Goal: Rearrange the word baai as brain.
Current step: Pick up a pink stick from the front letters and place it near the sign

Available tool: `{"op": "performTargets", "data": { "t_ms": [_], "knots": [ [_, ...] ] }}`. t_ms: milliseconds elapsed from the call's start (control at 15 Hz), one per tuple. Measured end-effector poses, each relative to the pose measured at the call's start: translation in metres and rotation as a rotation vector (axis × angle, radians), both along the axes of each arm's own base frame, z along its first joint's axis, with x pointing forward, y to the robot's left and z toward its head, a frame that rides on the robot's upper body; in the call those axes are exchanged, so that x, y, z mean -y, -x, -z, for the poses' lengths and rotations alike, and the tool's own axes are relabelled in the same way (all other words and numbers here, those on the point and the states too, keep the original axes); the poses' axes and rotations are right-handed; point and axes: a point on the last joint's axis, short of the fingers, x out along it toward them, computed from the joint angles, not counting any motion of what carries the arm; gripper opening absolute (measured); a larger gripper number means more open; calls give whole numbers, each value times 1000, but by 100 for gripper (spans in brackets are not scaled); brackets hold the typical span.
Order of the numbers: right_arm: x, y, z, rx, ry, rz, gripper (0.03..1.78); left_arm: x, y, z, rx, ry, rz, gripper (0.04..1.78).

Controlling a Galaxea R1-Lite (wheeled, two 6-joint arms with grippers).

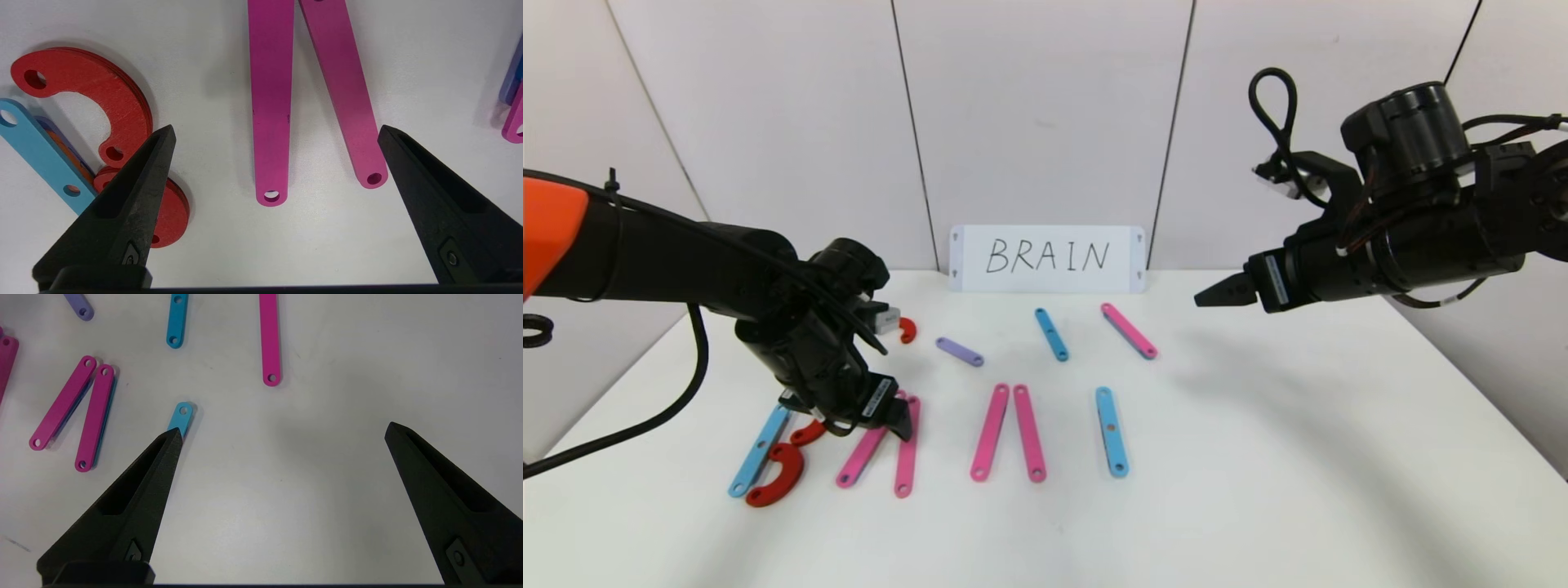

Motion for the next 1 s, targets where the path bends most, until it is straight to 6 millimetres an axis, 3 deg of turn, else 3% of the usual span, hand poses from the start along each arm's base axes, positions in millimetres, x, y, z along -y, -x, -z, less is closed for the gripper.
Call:
{"op": "performTargets", "data": {
  "t_ms": [267,1000],
  "knots": [
    [0,0,0,0,0,-1,174,-6,0,4,7,-94,-20,173],
    [1,-1,0,1,0,4,174,-5,1,12,-39,-51,9,173]
  ]
}}
